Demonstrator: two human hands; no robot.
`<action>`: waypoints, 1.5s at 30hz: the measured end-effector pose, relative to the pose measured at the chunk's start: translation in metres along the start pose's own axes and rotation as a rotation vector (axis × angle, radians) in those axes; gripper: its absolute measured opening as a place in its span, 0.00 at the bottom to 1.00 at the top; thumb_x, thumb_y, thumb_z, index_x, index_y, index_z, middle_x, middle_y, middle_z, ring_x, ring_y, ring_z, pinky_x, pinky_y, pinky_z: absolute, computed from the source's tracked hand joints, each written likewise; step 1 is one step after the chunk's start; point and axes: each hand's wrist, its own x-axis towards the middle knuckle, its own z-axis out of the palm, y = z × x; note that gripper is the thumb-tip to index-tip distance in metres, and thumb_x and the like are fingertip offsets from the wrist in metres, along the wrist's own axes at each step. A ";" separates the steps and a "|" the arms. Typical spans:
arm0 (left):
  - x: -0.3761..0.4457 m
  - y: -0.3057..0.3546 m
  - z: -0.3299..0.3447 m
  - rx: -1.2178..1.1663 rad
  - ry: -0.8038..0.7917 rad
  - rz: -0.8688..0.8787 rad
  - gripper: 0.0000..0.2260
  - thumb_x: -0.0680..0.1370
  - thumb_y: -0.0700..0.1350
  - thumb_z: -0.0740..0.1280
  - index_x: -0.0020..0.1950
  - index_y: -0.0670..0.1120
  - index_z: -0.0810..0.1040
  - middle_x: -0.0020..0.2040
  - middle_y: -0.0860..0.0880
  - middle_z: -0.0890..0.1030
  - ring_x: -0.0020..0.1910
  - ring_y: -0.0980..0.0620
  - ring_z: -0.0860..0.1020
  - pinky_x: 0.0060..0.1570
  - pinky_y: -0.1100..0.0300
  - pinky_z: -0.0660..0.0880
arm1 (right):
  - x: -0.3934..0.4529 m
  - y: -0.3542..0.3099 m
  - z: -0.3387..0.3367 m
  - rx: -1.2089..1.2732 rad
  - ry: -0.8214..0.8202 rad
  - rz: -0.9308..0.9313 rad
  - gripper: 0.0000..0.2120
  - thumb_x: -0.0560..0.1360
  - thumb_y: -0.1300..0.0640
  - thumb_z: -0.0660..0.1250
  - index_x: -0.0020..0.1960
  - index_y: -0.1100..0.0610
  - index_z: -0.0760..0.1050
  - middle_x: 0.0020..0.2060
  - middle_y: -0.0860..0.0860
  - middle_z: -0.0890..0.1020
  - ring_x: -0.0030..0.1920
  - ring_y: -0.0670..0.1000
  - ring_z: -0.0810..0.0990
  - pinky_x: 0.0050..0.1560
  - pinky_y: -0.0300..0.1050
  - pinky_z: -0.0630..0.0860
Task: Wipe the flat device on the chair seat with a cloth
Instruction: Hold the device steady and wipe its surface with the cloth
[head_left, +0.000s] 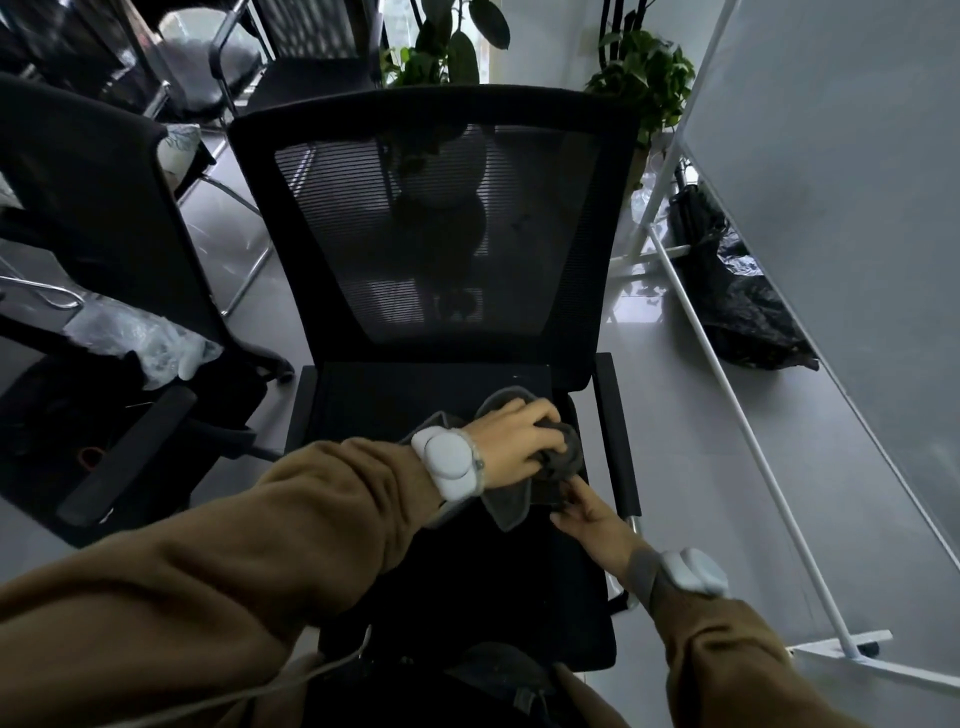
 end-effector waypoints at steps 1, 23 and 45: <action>0.006 -0.003 -0.003 0.007 0.031 -0.034 0.15 0.75 0.41 0.65 0.62 0.47 0.73 0.67 0.44 0.66 0.62 0.40 0.68 0.60 0.43 0.71 | 0.000 -0.002 0.000 -0.010 -0.006 0.000 0.32 0.76 0.71 0.60 0.66 0.39 0.58 0.65 0.45 0.70 0.66 0.46 0.69 0.61 0.31 0.70; 0.053 -0.010 -0.025 0.061 0.275 -0.465 0.18 0.75 0.46 0.62 0.64 0.45 0.69 0.71 0.42 0.60 0.59 0.34 0.67 0.48 0.46 0.74 | -0.001 -0.014 -0.001 -0.021 -0.062 0.040 0.34 0.74 0.64 0.67 0.73 0.46 0.56 0.66 0.45 0.70 0.67 0.44 0.69 0.56 0.29 0.73; 0.024 0.003 0.013 0.208 0.345 -0.329 0.22 0.76 0.53 0.59 0.69 0.51 0.67 0.76 0.43 0.59 0.62 0.37 0.68 0.56 0.46 0.73 | -0.004 -0.033 0.007 -0.022 -0.013 0.091 0.28 0.72 0.57 0.71 0.68 0.50 0.63 0.62 0.48 0.76 0.59 0.41 0.76 0.51 0.32 0.75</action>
